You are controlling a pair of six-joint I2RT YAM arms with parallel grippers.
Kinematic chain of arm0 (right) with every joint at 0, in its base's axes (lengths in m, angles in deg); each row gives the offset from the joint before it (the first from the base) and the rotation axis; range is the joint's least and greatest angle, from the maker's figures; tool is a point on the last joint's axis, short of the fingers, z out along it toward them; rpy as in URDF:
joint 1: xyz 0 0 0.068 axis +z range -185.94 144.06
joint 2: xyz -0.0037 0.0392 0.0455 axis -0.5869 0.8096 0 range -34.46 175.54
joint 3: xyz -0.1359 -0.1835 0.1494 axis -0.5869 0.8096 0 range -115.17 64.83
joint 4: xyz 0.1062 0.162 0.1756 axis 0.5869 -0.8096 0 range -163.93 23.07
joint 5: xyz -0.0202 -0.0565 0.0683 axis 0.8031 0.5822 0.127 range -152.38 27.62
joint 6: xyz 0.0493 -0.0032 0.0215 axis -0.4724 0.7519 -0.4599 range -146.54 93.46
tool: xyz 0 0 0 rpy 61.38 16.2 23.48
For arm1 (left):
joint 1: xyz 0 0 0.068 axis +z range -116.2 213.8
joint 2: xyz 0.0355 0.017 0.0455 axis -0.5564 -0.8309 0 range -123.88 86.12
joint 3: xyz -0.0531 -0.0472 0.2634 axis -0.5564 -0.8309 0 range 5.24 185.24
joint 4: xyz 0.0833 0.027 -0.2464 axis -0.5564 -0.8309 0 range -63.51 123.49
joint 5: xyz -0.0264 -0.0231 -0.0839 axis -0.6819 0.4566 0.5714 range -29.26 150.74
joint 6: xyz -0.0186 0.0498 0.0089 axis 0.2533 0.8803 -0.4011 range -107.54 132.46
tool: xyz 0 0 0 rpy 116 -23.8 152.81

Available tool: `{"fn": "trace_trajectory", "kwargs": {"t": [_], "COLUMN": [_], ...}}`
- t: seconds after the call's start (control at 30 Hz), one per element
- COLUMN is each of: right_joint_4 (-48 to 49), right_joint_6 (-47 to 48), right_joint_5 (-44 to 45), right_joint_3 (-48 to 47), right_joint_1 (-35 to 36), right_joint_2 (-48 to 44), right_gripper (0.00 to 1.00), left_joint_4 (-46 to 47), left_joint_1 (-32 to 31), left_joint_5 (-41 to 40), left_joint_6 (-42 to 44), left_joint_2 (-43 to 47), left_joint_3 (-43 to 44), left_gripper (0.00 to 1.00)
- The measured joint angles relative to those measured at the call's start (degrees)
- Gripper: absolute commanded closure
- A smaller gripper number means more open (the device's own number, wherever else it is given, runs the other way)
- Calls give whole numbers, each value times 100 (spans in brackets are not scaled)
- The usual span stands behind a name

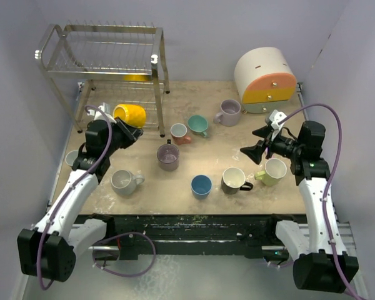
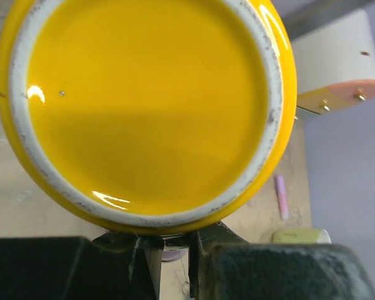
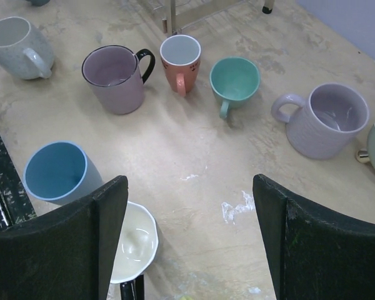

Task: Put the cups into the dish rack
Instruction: Turn the cup upside down in the dish rack.

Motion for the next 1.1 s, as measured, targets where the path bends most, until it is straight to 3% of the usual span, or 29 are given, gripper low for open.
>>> {"fn": "trace_trajectory", "kwargs": {"t": [0.17,0.53,1.1], "right_joint_4": [7,9,7], "right_joint_6": [46,129,175], "right_joint_5": [90,151,229], "right_joint_3": [7,9,9], "right_joint_1": [-4,-9,-9], "right_joint_2": [-39,-39,-24], "right_gripper": [17,18,18], "left_joint_4": [98,643,914], "left_joint_1": [509,739,1187], "left_joint_5": [55,-68,-227], "left_joint_6": [315,1209,2297], "left_joint_2": [-636,-2269,-3960], "left_joint_3": [7,535,1696], "left_gripper": [100,100,100]}}
